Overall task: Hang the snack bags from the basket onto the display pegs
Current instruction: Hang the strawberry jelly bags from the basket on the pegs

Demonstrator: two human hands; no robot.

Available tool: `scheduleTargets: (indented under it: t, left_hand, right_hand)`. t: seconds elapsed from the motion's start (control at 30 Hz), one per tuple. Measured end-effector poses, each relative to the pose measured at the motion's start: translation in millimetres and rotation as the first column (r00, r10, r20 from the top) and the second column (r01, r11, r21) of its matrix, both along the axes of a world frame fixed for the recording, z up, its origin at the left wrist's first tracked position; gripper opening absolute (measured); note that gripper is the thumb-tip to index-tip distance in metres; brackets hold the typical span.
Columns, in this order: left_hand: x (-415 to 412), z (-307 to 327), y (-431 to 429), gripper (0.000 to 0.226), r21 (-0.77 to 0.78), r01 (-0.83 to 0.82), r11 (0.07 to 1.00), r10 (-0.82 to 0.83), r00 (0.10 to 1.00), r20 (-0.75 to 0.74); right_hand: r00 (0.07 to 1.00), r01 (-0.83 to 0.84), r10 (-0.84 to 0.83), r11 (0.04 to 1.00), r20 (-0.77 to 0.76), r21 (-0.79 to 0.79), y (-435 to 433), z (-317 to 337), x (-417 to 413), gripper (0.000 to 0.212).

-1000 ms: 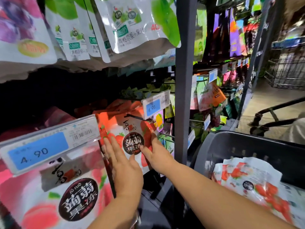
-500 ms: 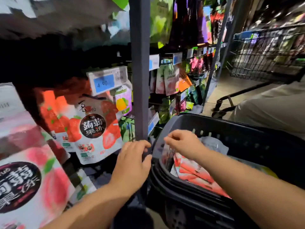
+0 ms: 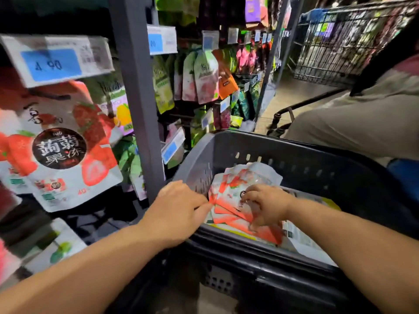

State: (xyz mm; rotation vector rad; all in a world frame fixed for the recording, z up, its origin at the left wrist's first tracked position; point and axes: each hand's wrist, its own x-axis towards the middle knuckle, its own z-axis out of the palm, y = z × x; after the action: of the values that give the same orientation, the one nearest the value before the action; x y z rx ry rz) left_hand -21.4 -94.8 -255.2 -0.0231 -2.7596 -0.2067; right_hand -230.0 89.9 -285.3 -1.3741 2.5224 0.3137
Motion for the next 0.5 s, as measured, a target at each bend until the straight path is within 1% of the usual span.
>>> scheduleTargets:
  t: [0.07, 0.17, 0.23, 0.3, 0.37, 0.5]
  left_hand:
    - [-0.7, -1.0, 0.3, 0.061, 0.002, 0.006, 1.0, -0.006, 1.0, 0.012]
    - [0.7, -1.0, 3.4, 0.052, 0.015, 0.01, 1.0, -0.01, 1.0, 0.006]
    - [0.1, -1.8, 4.0, 0.052, 0.011, 0.004, 1.0, -0.005, 1.0, 0.018]
    - [-1.0, -4.1, 2.8, 0.05, 0.033, -0.004, 0.999, 0.003, 1.0, 0.027]
    - [-1.1, -6.2, 2.4, 0.048, 0.053, -0.01, 0.999, 0.009, 1.0, 0.03]
    - [0.8, -6.6, 3.7, 0.047, 0.065, -0.012, 0.998, 0.01, 0.999, 0.037]
  right_hand:
    - [1.0, -0.007, 0.006, 1.0, 0.016, 0.023, 0.6, -1.6, -4.0, 0.091]
    - [0.999, -0.003, 0.002, 1.0, 0.046, 0.017, 5.7, -6.0, -6.4, 0.087]
    - [0.999, -0.006, 0.007, 0.999, 0.04, -0.035, 8.7, -7.8, -6.0, 0.074]
    - [0.998, 0.018, -0.011, 0.994, 0.069, -0.105, 10.2, -7.4, -4.5, 0.055]
    - [0.997, 0.018, -0.009, 0.991, 0.071, -0.131, 10.9, -6.6, -4.2, 0.041]
    - [0.999, -0.047, 0.048, 0.995, 0.011, -0.084, 10.7, -8.9, -5.0, 0.039]
